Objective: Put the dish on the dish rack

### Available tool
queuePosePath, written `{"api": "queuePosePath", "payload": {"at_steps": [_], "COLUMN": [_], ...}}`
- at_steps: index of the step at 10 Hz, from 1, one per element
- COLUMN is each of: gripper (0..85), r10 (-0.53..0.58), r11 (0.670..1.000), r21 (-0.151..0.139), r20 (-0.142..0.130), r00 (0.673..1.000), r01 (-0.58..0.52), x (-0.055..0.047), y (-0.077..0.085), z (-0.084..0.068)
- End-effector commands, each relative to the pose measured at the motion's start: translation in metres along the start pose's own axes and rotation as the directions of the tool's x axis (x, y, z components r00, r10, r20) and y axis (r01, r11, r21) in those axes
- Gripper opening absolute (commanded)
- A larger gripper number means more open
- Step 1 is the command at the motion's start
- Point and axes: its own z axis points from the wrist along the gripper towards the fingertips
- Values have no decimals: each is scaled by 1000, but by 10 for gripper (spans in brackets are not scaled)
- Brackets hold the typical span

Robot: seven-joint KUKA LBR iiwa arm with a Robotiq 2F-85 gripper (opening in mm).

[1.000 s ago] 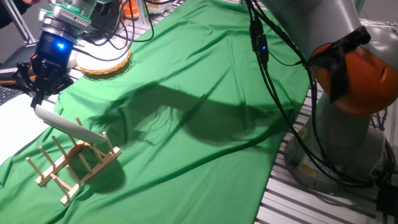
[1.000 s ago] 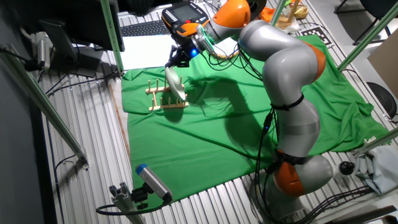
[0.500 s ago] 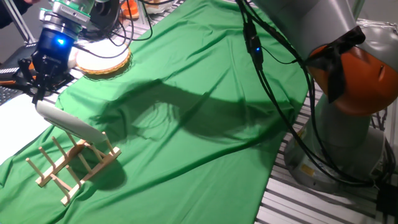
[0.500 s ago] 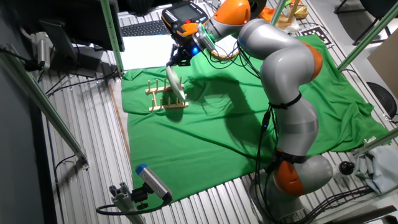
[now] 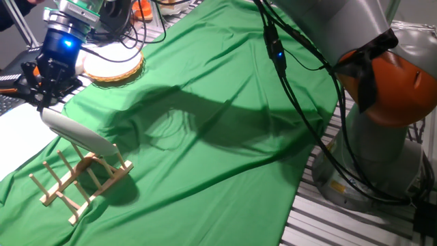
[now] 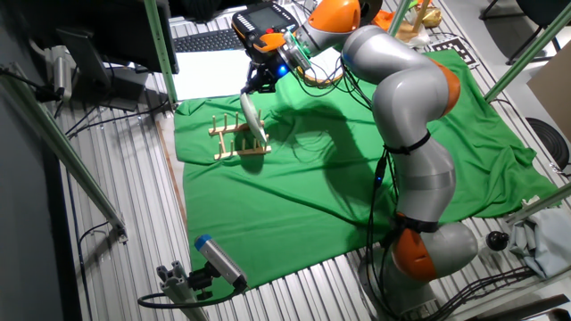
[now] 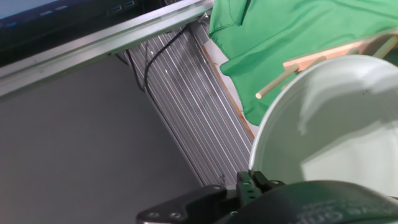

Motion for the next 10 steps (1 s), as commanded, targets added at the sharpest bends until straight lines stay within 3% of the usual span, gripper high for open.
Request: {"api": "queuePosePath", "payload": {"at_steps": [1,6,10], "gripper": [0,0,0], "r10": [0,-6,-11], "r11": [1000,1000,1000], "r21": [-3,-16,12], "r20": [-2,-7,-22], "r00": [1000,1000,1000], "r01": [0,6,12], "x": [0,-6,-8], "y": [-1,-10,-13], "z": [-1,-2,-2]}}
